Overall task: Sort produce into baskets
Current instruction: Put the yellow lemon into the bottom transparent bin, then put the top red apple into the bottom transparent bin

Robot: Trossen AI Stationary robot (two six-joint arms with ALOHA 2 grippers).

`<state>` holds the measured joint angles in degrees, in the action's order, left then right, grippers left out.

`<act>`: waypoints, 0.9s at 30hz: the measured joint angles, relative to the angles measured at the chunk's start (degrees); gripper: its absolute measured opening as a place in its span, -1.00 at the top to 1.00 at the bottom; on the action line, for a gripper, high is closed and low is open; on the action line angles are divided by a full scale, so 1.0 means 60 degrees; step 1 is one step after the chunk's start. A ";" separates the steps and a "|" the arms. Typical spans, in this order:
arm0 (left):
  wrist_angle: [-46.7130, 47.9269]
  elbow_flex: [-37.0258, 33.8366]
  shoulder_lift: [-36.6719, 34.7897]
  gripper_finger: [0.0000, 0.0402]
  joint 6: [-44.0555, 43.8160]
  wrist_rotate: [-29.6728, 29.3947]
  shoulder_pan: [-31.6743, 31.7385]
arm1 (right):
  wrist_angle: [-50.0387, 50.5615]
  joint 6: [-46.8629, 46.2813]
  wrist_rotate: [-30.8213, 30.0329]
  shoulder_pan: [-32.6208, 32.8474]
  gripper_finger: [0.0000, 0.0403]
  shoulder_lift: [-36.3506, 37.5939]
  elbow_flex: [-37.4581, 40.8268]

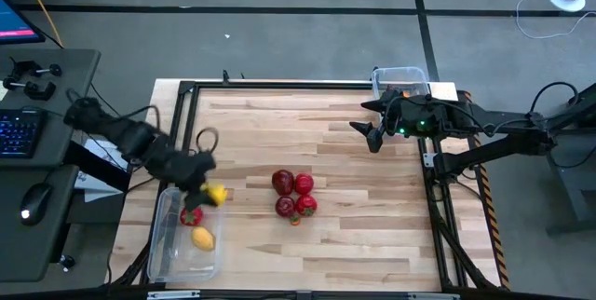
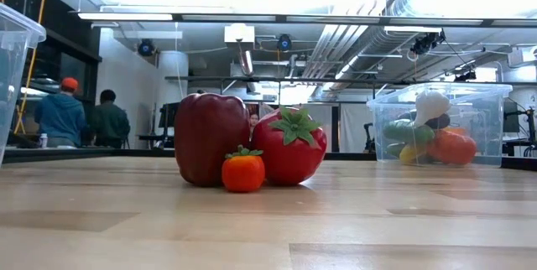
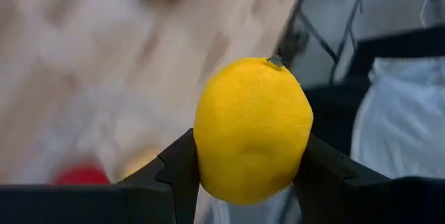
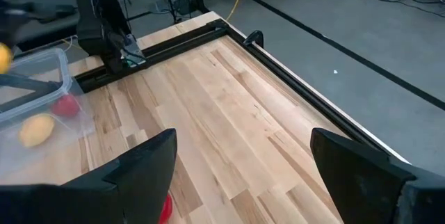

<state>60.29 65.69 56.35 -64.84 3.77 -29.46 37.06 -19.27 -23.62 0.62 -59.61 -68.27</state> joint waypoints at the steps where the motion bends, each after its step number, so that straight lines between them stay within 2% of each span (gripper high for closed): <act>1: 0.0077 0.0000 -0.0008 0.20 -0.0540 0.0013 -0.0448 | 0.0000 -0.0017 0.0000 0.0000 -0.61 0.0000 0.0000; 5: 0.0252 0.0000 0.0042 0.19 -0.2525 -0.0153 -0.1714 | 0.0000 -0.0025 0.0000 0.0000 -0.61 0.0000 0.0000; 9: 0.0252 0.0000 0.0196 0.10 -0.3942 -0.1139 -0.2534 | 0.0000 -0.0032 0.0002 0.0000 -0.61 0.0000 0.0000; 14: 0.0475 -0.0004 0.0546 -0.04 -0.3175 -0.1382 -0.3064 | 0.0004 -0.0388 0.0007 0.0000 -0.61 0.0000 0.0000; 19: 0.1076 -0.0066 0.0844 -0.19 -0.2836 -0.1023 -0.3189 | 0.0003 -0.0495 0.0007 0.0000 -0.61 0.0000 0.0000; 22: 0.1415 -0.0066 0.1046 -0.38 -0.2354 -0.0505 -0.3189 | 0.0004 -0.0495 0.0007 0.0000 -0.61 0.0000 0.0000; 27: 0.1513 -0.0069 0.1193 -0.74 -0.1708 -0.0352 -0.3025 | 0.0004 -0.0488 0.0006 0.0000 -0.61 0.0000 0.0000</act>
<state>69.36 65.28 63.51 -75.09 1.66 -47.61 37.08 -22.20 -23.58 0.62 -59.61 -68.27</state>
